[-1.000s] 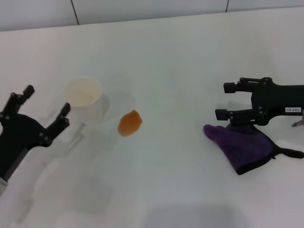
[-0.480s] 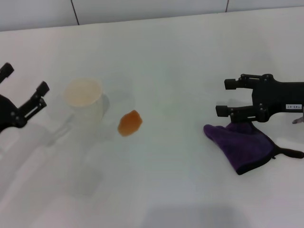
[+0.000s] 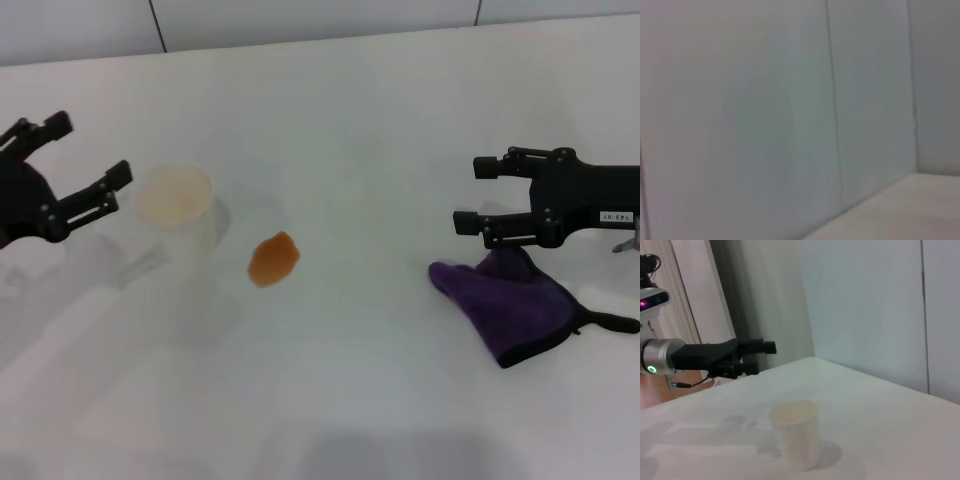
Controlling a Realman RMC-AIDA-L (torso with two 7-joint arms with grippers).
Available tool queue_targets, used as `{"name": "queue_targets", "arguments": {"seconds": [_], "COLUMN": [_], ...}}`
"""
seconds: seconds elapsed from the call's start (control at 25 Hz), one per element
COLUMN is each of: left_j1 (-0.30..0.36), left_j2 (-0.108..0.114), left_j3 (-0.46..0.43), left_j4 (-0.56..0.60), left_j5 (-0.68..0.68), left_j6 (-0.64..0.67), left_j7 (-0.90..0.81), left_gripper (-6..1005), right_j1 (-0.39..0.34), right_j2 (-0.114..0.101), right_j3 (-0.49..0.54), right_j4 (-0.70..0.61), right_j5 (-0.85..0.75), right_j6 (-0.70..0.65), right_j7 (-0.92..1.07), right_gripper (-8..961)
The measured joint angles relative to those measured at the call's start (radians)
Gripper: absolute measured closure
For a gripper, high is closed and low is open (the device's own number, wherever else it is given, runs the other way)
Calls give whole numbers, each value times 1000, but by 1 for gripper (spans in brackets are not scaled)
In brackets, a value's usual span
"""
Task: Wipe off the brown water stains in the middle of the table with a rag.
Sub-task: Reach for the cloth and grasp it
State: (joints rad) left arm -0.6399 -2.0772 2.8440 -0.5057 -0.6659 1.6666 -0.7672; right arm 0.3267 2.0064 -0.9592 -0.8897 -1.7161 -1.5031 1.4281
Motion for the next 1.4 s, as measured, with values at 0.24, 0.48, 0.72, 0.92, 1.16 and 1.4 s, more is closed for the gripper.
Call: {"name": "queue_targets", "arguments": {"seconds": [0.24,0.48,0.72,0.92,1.16,1.4], "left_j1": [-74,-139,-171,-192,-222,-242], "left_j2": [0,2,4,5,6,10], "left_j3": [1,2,3,3,3,3], "left_j4": [-96,-232,-304,-349,-386,-395], "left_j5": [101,192,260,317,381,408], "left_j6": [38,130,191,230,254,271], "left_j7": [-107,-222,-282,-309,-324,-331], "left_gripper": [120,120,120,120,123,123], "right_j1": [0,2,6,10,12,11], "right_j2": [0,0,0,0,-1,-1], "right_j3": [1,2,-3,-9,-10,-12], "right_j4": [0,5,9,10,13,25], "right_j5": [5,6,4,-2,-6,-21], "right_j6": [2,3,3,3,3,1], "right_j7": [0,0,-8,-8,-8,-3], "right_gripper": [93,93,94,94,94,94]}}
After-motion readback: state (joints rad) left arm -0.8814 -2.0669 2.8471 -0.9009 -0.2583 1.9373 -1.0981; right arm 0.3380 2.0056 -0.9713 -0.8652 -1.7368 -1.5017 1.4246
